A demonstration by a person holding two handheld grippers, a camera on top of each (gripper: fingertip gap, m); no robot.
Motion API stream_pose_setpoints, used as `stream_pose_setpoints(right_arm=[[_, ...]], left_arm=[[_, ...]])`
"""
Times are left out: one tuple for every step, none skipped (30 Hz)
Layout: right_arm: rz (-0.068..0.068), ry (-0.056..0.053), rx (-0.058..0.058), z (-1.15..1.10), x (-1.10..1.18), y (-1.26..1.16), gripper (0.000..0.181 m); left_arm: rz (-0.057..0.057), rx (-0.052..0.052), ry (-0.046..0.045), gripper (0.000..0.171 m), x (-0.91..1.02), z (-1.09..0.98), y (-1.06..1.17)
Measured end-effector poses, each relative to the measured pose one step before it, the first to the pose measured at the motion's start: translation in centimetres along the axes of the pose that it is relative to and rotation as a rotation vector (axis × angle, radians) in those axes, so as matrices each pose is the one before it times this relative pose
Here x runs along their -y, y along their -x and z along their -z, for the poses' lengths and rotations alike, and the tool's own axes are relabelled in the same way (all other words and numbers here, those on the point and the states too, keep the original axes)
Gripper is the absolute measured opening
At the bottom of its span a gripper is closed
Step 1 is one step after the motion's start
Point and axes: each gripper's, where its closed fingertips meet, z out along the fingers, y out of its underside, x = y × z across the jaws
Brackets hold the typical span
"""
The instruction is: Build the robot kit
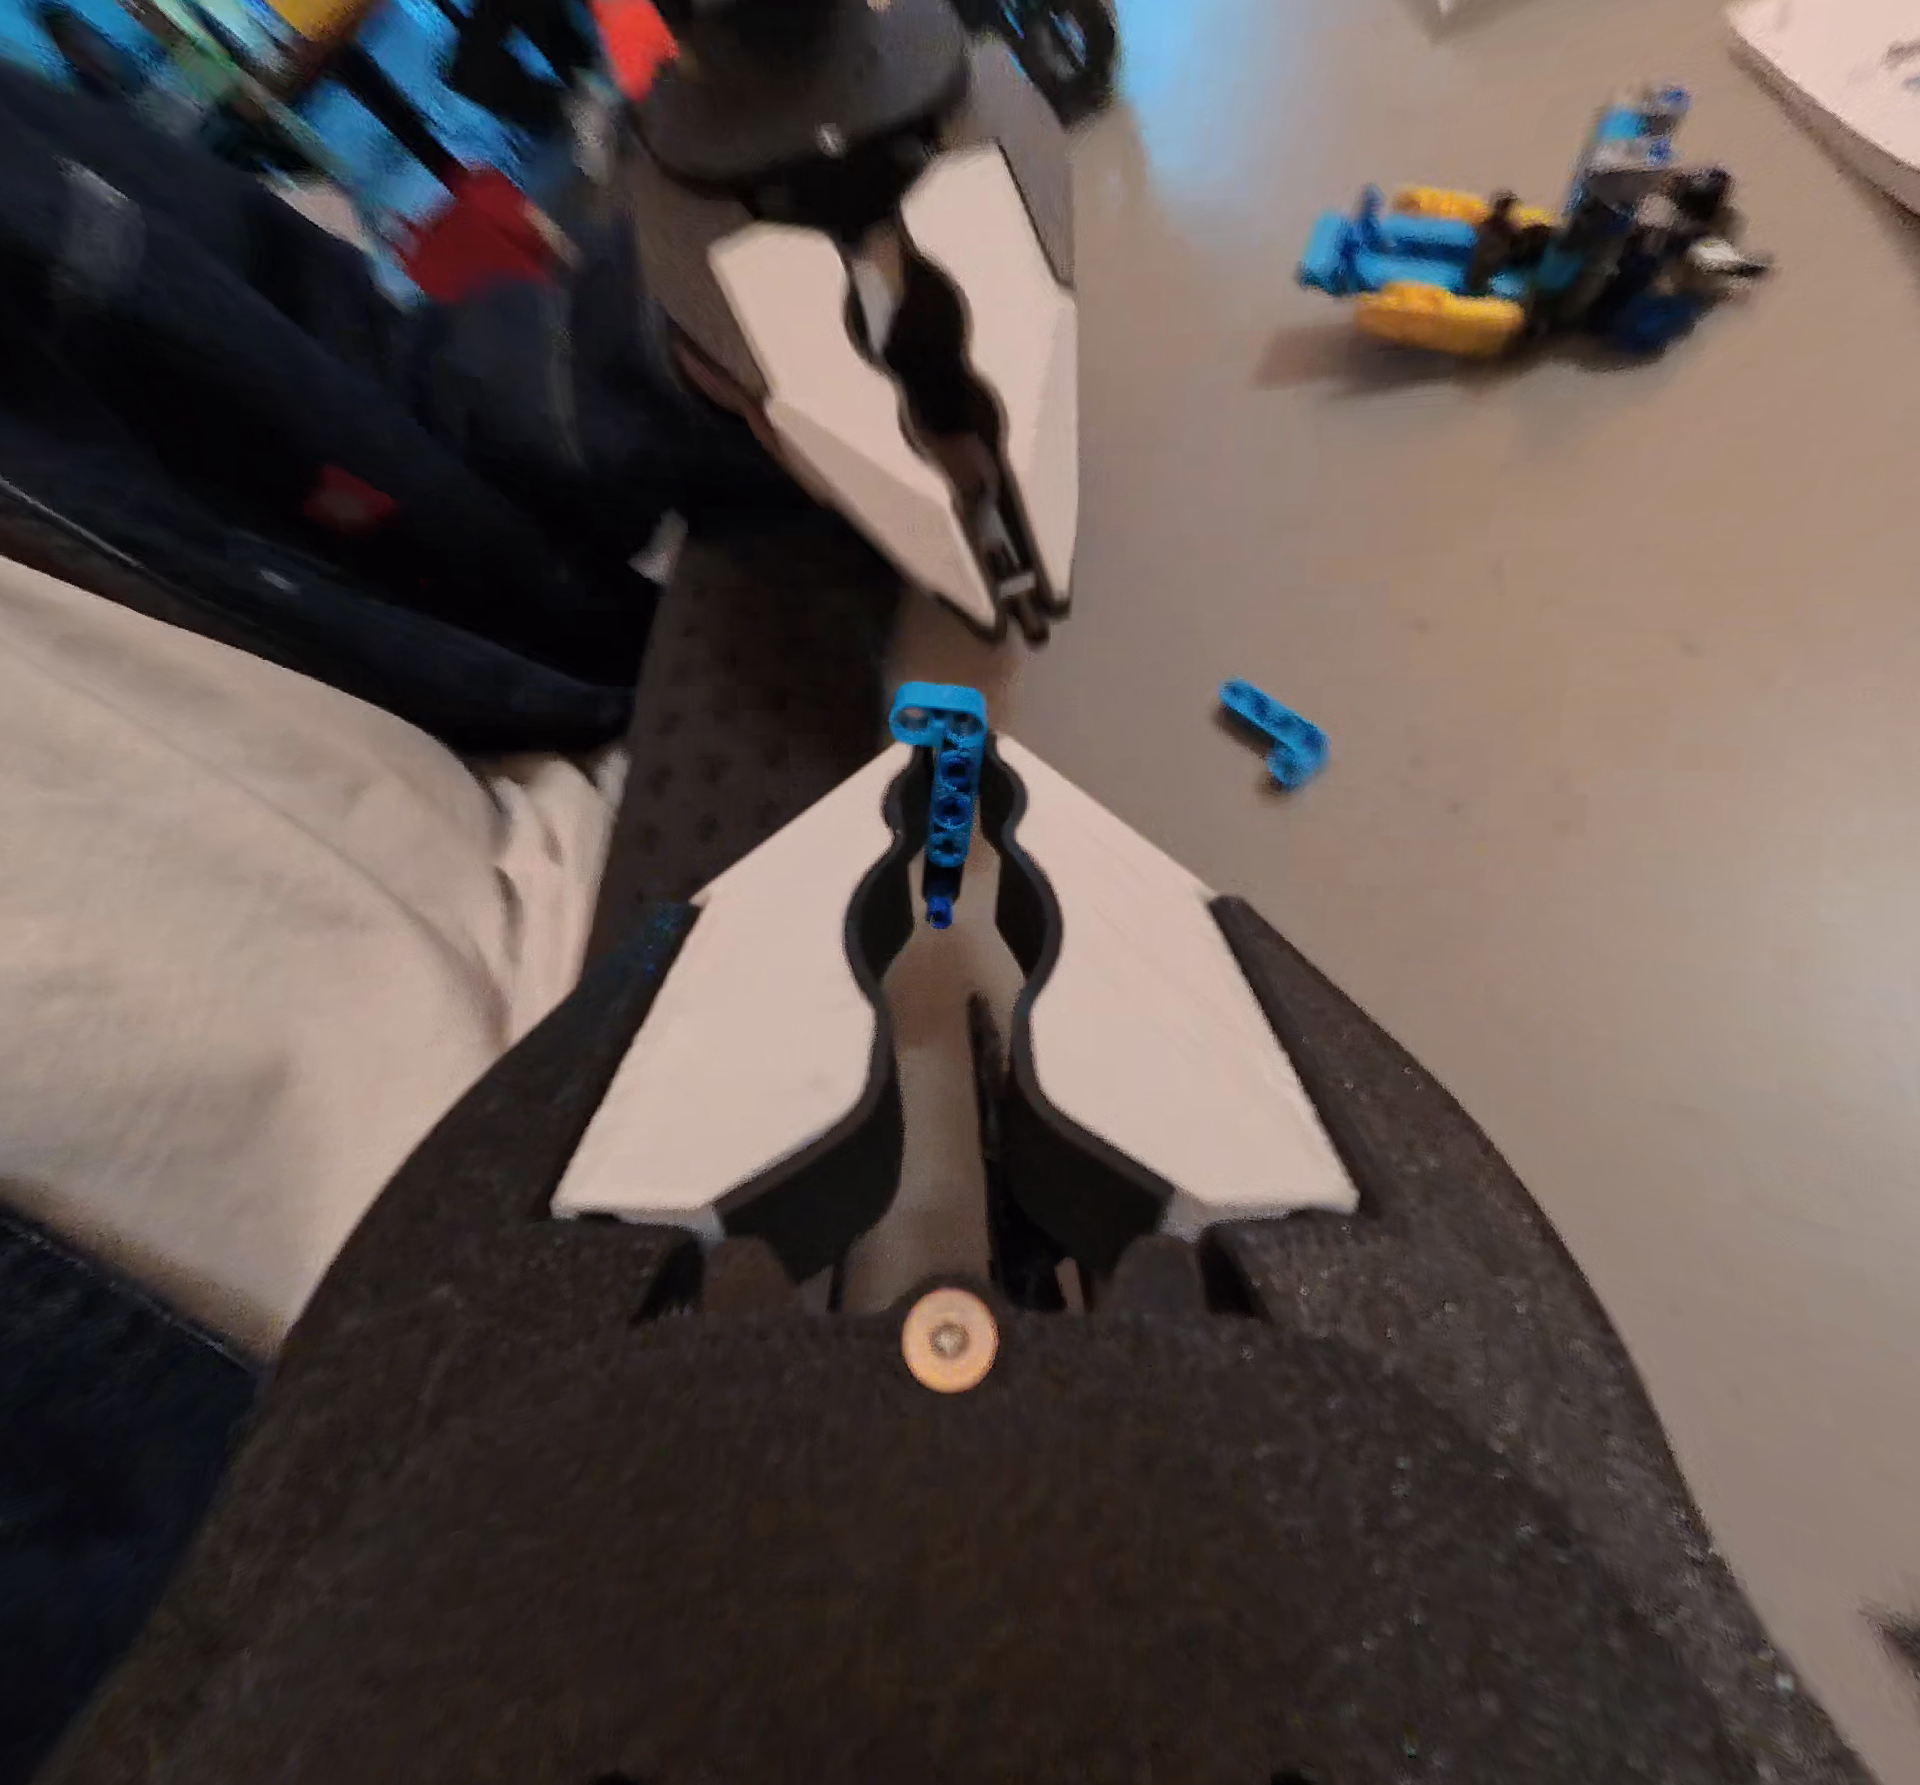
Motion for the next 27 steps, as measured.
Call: stream_pose_setpoints(right_arm=[[0.0329,0.0766,-0.0990,0.727,-0.842,-0.905,0.008],[0.0244,0.1075,-0.0694,0.548,-1.350,-0.548,0.008],[0.0096,0.1348,-0.0301,0.254,-1.796,-0.069,0.008],[0.0105,0.1333,-0.0672,0.024,-1.850,-0.682,0.008],[0.0213,0.1173,-0.0468,-0.242,-1.703,-0.394,0.008],[0.0247,0.0823,-0.0194,-0.381,-1.179,0.019,0.008],[0.0208,0.0474,-0.0344,-0.352,-0.700,-0.264,0.008],[0.0208,0.0299,-0.0116,-0.303,-0.458,0.050,0.008],[0.0157,0.0125,-0.0061,-0.203,-0.244,0.091,0.008],[0.0024,0.0067,-0.0074,-0.104,-0.171,-0.037,0.008],[-0.0059,0.0027,-0.0113,0.000,-0.077,-0.156,0.010],[-0.0068,-0.0090,-0.0147,0.102,0.095,-0.219,0.015],[-0.0052,-0.0102,-0.0133,0.160,0.134,-0.189,0.017],[-0.0008,-0.0073,-0.0134,0.168,0.096,-0.152,0.017],[0.0033,-0.0069,-0.0113,0.187,0.106,-0.068,0.017],[0.0050,-0.0041,-0.0165,0.188,0.110,-0.124,0.017],[0.0079,0.0002,-0.0092,0.186,0.065,0.032,0.017],[0.0079,-0.0026,0.0006,0.142,0.126,0.185,0.017],[0.0041,-0.0063,0.0015,0.104,0.210,0.128,0.016],[0.0001,-0.0055,-0.0022,0.014,0.191,-0.002,0.016],[-0.0052,-0.0012,0.0113,-0.146,0.094,0.112,0.015],[-0.0065,0.0094,0.0229,-0.280,-0.081,0.200,0.013],[-0.0049,0.0070,0.0043,-0.252,-0.057,-0.063,0.010],[-0.0008,0.0032,0.0026,-0.134,0.001,-0.011,0.008],[0.0079,-0.0029,0.0028,0.036,0.139,0.076,0.008],[0.0195,-0.0204,-0.0343,0.228,0.457,-0.371,0.007],[0.0196,-0.0374,-0.0375,0.457,0.636,-0.395,0.007]], left_arm=[[-0.0074,0.0178,0.01195,0.007,-0.265,-0.028,0.253],[-0.0054,-0.0047,0.00788,0.007,-0.146,-0.146,-0.145],[-0.0109,-0.0033,0.00837,0.007,-0.101,-0.156,-0.158],[-0.0096,-0.0053,0.01020,0.007,-0.143,-0.172,-0.181],[-0.0078,-0.0062,0.01229,0.007,-0.198,-0.150,-0.184],[-0.0085,-0.0005,0.00459,0.007,-0.084,-0.056,-0.101],[-0.0059,0.0009,-0.00440,0.007,0.063,0.038,-0.064],[0.0026,0.0002,-0.00724,0.007,0.093,0.066,0.024],[0.0106,-0.0018,-0.00515,0.007,0.049,0.059,0.068],[0.0121,0.0001,-0.00316,0.007,0.030,0.046,0.119],[0.0071,0.0009,-0.00249,0.007,0.034,0.019,0.084],[0.0010,0.0004,-0.00096,0.007,0.012,0.011,0.012],[-0.0033,-0.0014,-0.00030,0.007,0.005,0.012,-0.058],[-0.0044,0.0002,-0.00037,0.007,0.005,-0.005,-0.051],[-0.0028,-0.0003,0.00015,0.007,0.004,0.004,-0.038],[-0.0007,-0.0023,0.00082,0.007,-0.012,-0.002,-0.039],[-0.0001,-0.0028,-0.00006,0.007,0.000,-0.009,-0.050],[-0.0010,-0.0015,-0.00012,0.007,0.008,-0.005,-0.037],[-0.0016,-0.0014,0.00068,0.007,-0.016,-0.001,-0.039],[-0.0017,-0.0032,0.00021,0.007,-0.003,0.000,-0.075],[-0.0016,-0.0028,0.00072,0.007,-0.014,-0.010,-0.060],[-0.0014,-0.0013,0.00207,0.007,-0.024,-0.021,-0.035],[-0.0009,-0.0018,0.00137,0.007,-0.020,-0.007,-0.042],[-0.0009,0.0001,-0.00142,0.007,0.018,0.014,-0.010],[-0.0001,0.0000,-0.00334,0.007,0.047,0.041,-0.002],[0.0019,-0.0021,-0.00338,0.007,0.047,0.034,-0.014],[0.0027,-0.0024,-0.00421,0.007,0.069,0.040,-0.015]])
